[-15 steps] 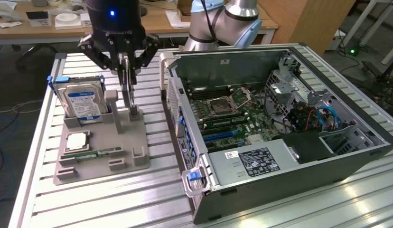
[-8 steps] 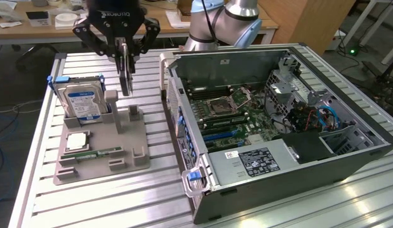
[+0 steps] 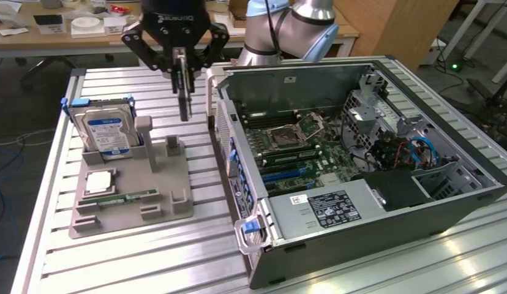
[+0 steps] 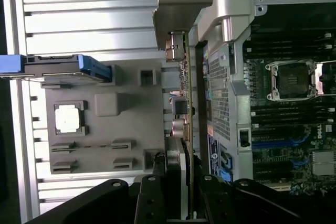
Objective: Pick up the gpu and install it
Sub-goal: 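Pick up the gpu and move the gpu toward the slot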
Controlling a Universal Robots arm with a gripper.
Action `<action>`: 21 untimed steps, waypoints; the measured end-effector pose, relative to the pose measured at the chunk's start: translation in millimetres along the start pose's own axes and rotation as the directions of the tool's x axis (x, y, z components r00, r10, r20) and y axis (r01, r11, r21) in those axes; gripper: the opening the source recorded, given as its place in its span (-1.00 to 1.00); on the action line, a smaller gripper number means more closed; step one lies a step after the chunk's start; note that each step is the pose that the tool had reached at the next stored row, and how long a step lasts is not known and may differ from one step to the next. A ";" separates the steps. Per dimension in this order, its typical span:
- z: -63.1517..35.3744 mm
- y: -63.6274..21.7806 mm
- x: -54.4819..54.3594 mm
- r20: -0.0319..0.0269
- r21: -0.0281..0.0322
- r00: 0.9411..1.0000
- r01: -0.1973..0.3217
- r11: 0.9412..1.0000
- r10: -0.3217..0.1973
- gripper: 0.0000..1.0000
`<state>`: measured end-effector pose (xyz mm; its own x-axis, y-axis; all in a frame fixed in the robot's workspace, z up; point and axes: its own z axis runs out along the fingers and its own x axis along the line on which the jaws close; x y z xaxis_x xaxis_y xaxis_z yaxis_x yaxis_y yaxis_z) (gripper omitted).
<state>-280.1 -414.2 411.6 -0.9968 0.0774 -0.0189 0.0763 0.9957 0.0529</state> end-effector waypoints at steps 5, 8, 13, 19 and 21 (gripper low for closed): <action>0.5 1.7 -21.9 0.000 0.000 1.000 0.000 1.000 0.000 -0.44; 0.8 2.7 -34.4 0.000 0.000 1.000 0.000 1.000 0.000 -0.44; 1.4 4.4 -57.1 0.000 0.000 1.000 0.000 1.000 0.000 -0.44; 2.1 6.5 -84.5 0.000 0.000 1.000 0.000 1.000 0.000 -0.44; 2.2 7.2 -93.4 0.000 0.000 1.000 0.000 1.000 0.000 -0.44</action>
<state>-186.4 -414.1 411.5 -0.9968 0.0776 -0.0184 0.0765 0.9957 0.0528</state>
